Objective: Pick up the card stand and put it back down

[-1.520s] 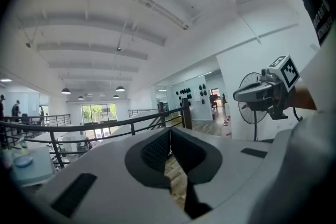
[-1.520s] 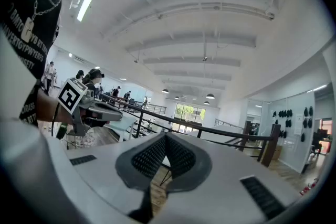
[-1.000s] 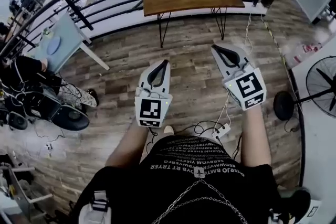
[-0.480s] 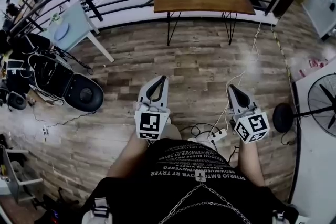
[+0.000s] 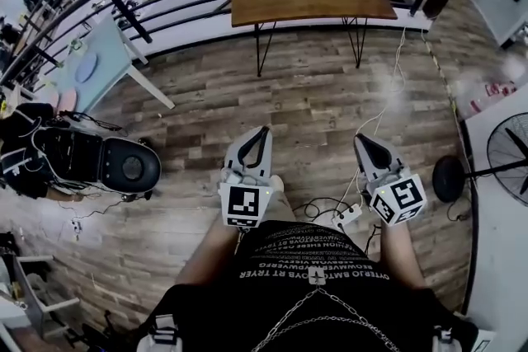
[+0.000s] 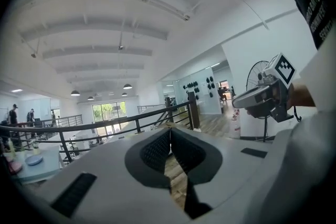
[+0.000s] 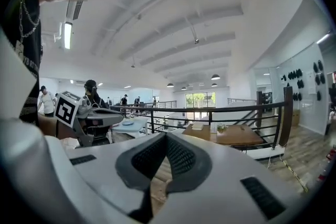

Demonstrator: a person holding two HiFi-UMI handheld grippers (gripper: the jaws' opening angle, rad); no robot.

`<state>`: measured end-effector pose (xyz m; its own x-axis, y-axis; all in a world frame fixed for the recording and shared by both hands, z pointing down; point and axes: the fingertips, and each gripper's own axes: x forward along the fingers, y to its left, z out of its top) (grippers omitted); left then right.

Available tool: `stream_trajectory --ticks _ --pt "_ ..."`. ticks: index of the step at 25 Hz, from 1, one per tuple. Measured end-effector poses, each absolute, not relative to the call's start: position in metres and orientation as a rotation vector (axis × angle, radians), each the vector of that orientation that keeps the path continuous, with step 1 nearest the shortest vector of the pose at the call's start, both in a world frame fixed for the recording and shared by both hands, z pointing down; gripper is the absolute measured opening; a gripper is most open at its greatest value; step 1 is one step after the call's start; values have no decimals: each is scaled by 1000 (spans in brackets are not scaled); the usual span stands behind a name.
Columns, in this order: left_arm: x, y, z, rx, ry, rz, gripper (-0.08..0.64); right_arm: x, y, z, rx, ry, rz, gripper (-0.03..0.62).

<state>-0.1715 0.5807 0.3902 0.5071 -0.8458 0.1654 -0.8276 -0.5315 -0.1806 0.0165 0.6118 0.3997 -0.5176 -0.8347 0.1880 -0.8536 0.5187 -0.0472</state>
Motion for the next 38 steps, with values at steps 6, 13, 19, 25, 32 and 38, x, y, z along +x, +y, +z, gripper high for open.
stream_trajectory --ticks 6,13,19,25,32,38 --pt "-158 522 379 -2692 1385 -311 29 16 554 393 1511 -2578 165 15" --pt "-162 459 385 -2732 1314 -302 29 3 496 401 1535 -2540 183 15" --pt "-176 419 393 -2764 1220 -316 29 -14 461 404 1564 -2505 181 15" --pt "-199 390 386 -2745 1272 -242 29 -21 446 406 1603 -2479 209 15" --pt "-184 373 401 -2794 1251 -288 29 -3 437 407 1641 -2443 255 15" --pt "-164 347 403 -2810 1244 -283 29 19 419 420 1659 -2426 284 15"
